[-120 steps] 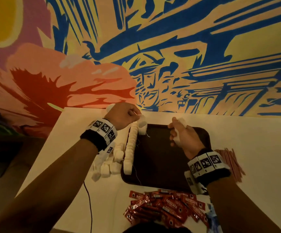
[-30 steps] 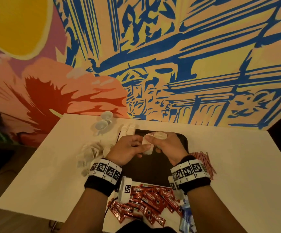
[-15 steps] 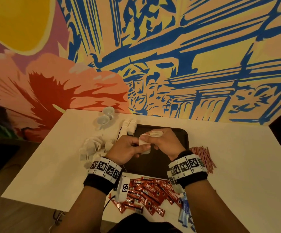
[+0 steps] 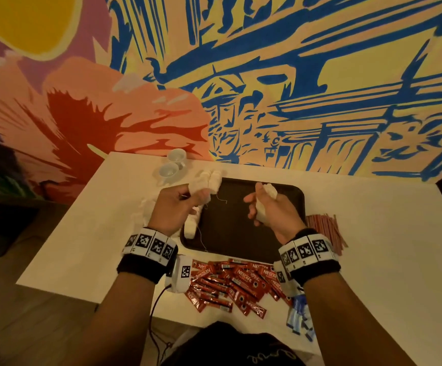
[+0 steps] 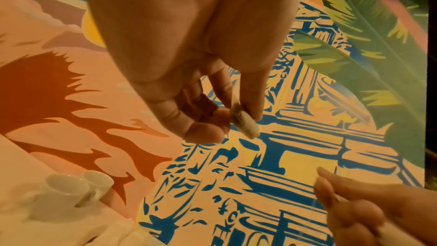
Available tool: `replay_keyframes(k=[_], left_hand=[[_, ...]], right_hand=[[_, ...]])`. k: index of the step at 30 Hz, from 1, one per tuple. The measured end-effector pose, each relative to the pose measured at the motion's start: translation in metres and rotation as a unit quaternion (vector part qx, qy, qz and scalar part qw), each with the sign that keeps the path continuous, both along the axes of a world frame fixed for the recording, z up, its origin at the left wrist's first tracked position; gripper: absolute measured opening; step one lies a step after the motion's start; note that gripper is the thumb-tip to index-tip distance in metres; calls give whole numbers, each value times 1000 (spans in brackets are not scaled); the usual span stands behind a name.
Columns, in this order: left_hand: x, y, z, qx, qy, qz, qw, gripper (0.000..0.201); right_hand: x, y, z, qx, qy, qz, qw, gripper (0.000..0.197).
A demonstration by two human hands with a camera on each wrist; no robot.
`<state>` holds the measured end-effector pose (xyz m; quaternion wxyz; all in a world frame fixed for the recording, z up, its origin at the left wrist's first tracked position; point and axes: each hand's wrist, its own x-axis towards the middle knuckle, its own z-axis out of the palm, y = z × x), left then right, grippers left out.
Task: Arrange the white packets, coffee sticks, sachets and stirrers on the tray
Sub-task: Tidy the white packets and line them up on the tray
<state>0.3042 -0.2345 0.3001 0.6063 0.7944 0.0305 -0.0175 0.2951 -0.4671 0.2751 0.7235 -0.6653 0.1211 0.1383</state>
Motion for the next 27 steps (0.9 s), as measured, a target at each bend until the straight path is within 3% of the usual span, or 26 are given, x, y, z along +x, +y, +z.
replay_keyframes(k=[5, 9, 16, 21, 24, 27], left_hand=[[43, 33, -11, 42, -18, 48, 998, 20], [101, 53, -15, 74, -18, 45, 996, 10], [189, 65, -41, 195, 2, -74, 978, 14], [225, 52, -79, 287, 13, -188, 939, 13], [244, 43, -106, 326, 38, -242, 913, 4], [257, 32, -130, 367, 47, -300, 879, 8]], right_hand=[[20, 10, -10, 35, 73, 12, 997, 35], [49, 20, -13, 69, 85, 10, 994, 23], [92, 37, -23, -11, 85, 2, 996, 26], [119, 43, -31, -52, 73, 23, 996, 27], [140, 51, -35, -64, 71, 9, 995, 24], [157, 61, -44, -55, 66, -20, 996, 22]])
